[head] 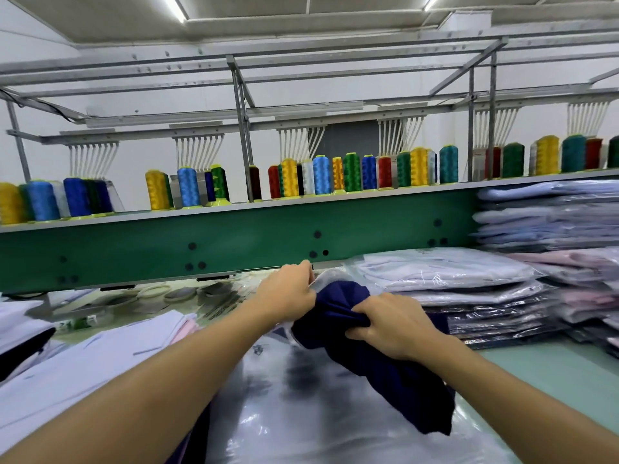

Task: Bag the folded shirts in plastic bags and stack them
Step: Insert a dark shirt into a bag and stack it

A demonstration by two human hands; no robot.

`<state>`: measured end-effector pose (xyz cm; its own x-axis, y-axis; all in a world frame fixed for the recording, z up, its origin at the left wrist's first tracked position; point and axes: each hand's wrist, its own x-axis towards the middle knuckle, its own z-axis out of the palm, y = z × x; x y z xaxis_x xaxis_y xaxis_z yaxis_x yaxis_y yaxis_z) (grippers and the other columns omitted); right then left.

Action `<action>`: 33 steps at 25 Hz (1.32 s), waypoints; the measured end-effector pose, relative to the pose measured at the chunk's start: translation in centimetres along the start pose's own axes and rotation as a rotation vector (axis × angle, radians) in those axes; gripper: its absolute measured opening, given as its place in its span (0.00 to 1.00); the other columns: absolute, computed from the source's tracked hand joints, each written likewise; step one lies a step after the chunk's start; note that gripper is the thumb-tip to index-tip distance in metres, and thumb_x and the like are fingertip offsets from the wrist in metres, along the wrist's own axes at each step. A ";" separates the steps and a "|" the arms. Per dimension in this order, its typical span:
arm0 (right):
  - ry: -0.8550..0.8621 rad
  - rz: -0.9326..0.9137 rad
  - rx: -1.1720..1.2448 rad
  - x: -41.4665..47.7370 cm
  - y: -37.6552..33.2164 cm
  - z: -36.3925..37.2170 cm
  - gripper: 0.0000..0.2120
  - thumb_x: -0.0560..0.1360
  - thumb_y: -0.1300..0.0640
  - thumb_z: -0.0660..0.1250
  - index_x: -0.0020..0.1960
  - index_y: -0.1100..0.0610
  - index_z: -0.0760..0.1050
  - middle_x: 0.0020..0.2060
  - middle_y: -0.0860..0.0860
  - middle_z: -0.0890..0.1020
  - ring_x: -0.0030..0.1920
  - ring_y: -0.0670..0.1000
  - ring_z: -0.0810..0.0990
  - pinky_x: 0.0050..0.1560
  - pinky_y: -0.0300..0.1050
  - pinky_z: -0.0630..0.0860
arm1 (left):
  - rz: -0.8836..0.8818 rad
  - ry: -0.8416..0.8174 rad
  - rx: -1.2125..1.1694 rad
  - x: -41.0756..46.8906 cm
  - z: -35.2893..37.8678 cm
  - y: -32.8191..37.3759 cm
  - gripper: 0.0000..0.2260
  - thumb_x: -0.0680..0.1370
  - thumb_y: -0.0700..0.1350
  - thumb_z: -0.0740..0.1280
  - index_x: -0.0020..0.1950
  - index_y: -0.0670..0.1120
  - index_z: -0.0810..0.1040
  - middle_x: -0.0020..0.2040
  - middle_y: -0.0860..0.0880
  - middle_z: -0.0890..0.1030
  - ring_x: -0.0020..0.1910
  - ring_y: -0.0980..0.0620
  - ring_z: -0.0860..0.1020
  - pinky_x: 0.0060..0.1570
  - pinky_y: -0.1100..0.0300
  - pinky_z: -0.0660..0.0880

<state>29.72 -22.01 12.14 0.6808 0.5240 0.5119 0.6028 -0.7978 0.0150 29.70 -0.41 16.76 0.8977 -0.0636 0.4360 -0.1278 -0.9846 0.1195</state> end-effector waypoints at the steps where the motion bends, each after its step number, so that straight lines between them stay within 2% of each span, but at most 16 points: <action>1: 0.008 -0.022 -0.023 0.2 -0.8 -0.1 0.17 0.73 0.36 0.64 0.49 0.48 0.77 0.45 0.49 0.83 0.47 0.57 0.81 0.37 0.48 0.63 | -0.009 0.013 0.119 0.2 0.2 0.6 0.10 0.78 0.47 0.61 0.59 0.49 0.74 0.53 0.46 0.80 0.50 0.41 0.79 0.44 0.52 0.74; 3: 0.014 -0.068 -0.078 0.6 -2.3 0.1 0.17 0.74 0.36 0.63 0.49 0.50 0.78 0.44 0.50 0.83 0.46 0.57 0.80 0.35 0.48 0.62 | -0.039 0.042 0.259 0.7 -0.1 1.1 0.12 0.80 0.47 0.60 0.61 0.50 0.77 0.56 0.44 0.80 0.54 0.38 0.79 0.48 0.50 0.74; 5: 0.011 -0.068 -0.114 1.1 -3.2 0.3 0.17 0.74 0.38 0.63 0.50 0.51 0.78 0.44 0.51 0.82 0.46 0.58 0.81 0.34 0.48 0.60 | 0.002 0.045 0.253 1.0 -0.3 1.9 0.10 0.80 0.46 0.60 0.54 0.49 0.80 0.53 0.43 0.81 0.51 0.37 0.80 0.46 0.51 0.75; 7: -0.009 0.017 -0.064 1.6 -3.7 0.4 0.16 0.74 0.40 0.65 0.51 0.50 0.78 0.46 0.52 0.83 0.48 0.59 0.82 0.35 0.47 0.62 | 0.139 0.059 0.278 0.6 -0.1 3.4 0.08 0.80 0.45 0.60 0.51 0.49 0.79 0.51 0.44 0.81 0.49 0.37 0.80 0.43 0.51 0.74; 10: -0.046 0.212 0.094 2.3 -3.3 0.7 0.16 0.73 0.42 0.66 0.57 0.49 0.76 0.51 0.51 0.83 0.52 0.59 0.82 0.41 0.47 0.67 | 0.363 0.124 0.368 -0.7 0.4 4.8 0.08 0.81 0.46 0.60 0.54 0.50 0.78 0.52 0.49 0.80 0.49 0.42 0.80 0.38 0.53 0.70; 12: -0.050 0.304 0.118 2.5 -3.0 1.0 0.16 0.73 0.42 0.65 0.57 0.48 0.77 0.52 0.51 0.83 0.53 0.58 0.82 0.42 0.47 0.68 | 0.420 0.198 0.387 -1.4 0.3 3.7 0.09 0.81 0.48 0.59 0.57 0.50 0.78 0.52 0.51 0.79 0.50 0.45 0.78 0.36 0.55 0.70; 14: -0.042 0.364 0.144 2.7 -3.1 1.1 0.15 0.73 0.42 0.64 0.54 0.49 0.78 0.51 0.52 0.83 0.53 0.59 0.81 0.43 0.48 0.69 | 0.337 0.271 0.356 -2.1 -0.1 1.8 0.13 0.81 0.49 0.58 0.63 0.51 0.74 0.55 0.50 0.77 0.55 0.47 0.75 0.41 0.53 0.75; 16: -0.031 0.408 0.218 2.8 -3.5 0.8 0.14 0.73 0.42 0.66 0.49 0.52 0.78 0.47 0.51 0.83 0.52 0.59 0.81 0.43 0.49 0.69 | 0.108 0.286 0.317 -2.6 -0.3 -0.1 0.19 0.79 0.49 0.60 0.70 0.52 0.68 0.63 0.46 0.71 0.59 0.44 0.72 0.50 0.48 0.77; 18: -0.028 0.434 0.268 2.8 -3.9 0.4 0.14 0.73 0.42 0.67 0.47 0.53 0.77 0.44 0.51 0.82 0.50 0.59 0.80 0.43 0.49 0.70 | -0.157 0.223 0.196 -2.8 -0.5 -1.7 0.22 0.79 0.45 0.60 0.73 0.52 0.63 0.69 0.41 0.67 0.59 0.38 0.71 0.53 0.44 0.76; 21: -0.020 0.474 0.308 2.8 -4.4 0.1 0.13 0.72 0.43 0.68 0.46 0.53 0.77 0.43 0.51 0.81 0.47 0.58 0.79 0.42 0.49 0.70 | -0.278 0.124 -0.154 -3.0 -0.8 -3.7 0.19 0.79 0.37 0.56 0.70 0.47 0.67 0.59 0.37 0.76 0.48 0.38 0.78 0.50 0.43 0.78; 23: -0.015 0.498 0.324 2.9 -5.0 0.2 0.12 0.73 0.45 0.67 0.45 0.54 0.76 0.42 0.51 0.81 0.46 0.58 0.79 0.41 0.48 0.71 | -0.201 0.047 -0.283 -3.9 -0.7 -3.6 0.20 0.78 0.35 0.54 0.70 0.45 0.67 0.52 0.37 0.80 0.44 0.38 0.81 0.47 0.43 0.79; 25: 0.004 0.527 0.341 3.1 -5.7 0.5 0.10 0.73 0.48 0.66 0.46 0.55 0.77 0.44 0.53 0.82 0.48 0.59 0.80 0.43 0.48 0.73 | -0.070 0.010 -0.248 -5.1 -0.9 -2.1 0.22 0.79 0.34 0.54 0.73 0.45 0.66 0.51 0.37 0.81 0.43 0.40 0.80 0.44 0.45 0.78; 27: 0.046 0.579 0.388 3.3 -6.3 0.8 0.09 0.74 0.50 0.65 0.48 0.54 0.79 0.46 0.54 0.83 0.49 0.60 0.81 0.43 0.47 0.73 | 0.063 0.007 -0.179 -6.0 -1.3 -0.3 0.24 0.79 0.34 0.55 0.75 0.46 0.66 0.54 0.38 0.81 0.44 0.41 0.78 0.42 0.52 0.74; 29: 0.087 0.645 0.471 3.7 -6.7 1.2 0.10 0.74 0.50 0.65 0.48 0.55 0.80 0.46 0.55 0.83 0.48 0.60 0.81 0.42 0.47 0.74 | 0.175 -0.001 -0.144 -7.0 -1.8 0.8 0.25 0.78 0.34 0.56 0.75 0.46 0.68 0.59 0.40 0.81 0.51 0.40 0.79 0.47 0.54 0.73; 31: 0.095 0.706 0.534 4.3 -6.9 1.6 0.12 0.76 0.48 0.64 0.47 0.56 0.80 0.44 0.55 0.83 0.47 0.59 0.82 0.44 0.47 0.77 | 0.233 -0.012 -0.126 -8.1 -2.3 0.9 0.24 0.77 0.34 0.57 0.73 0.47 0.70 0.59 0.41 0.81 0.54 0.40 0.78 0.50 0.53 0.73; 33: 0.081 0.739 0.593 4.9 -7.2 2.3 0.11 0.77 0.50 0.63 0.44 0.57 0.78 0.42 0.54 0.82 0.44 0.58 0.82 0.46 0.49 0.79 | 0.201 -0.025 -0.139 -9.2 -2.5 0.4 0.26 0.77 0.34 0.57 0.75 0.48 0.68 0.57 0.41 0.81 0.52 0.40 0.78 0.47 0.53 0.73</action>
<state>29.72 -13.04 12.61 0.9569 -0.0929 0.2751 0.1588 -0.6258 -0.7637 20.31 0.16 15.03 0.8582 -0.2621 0.4413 -0.3604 -0.9199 0.1547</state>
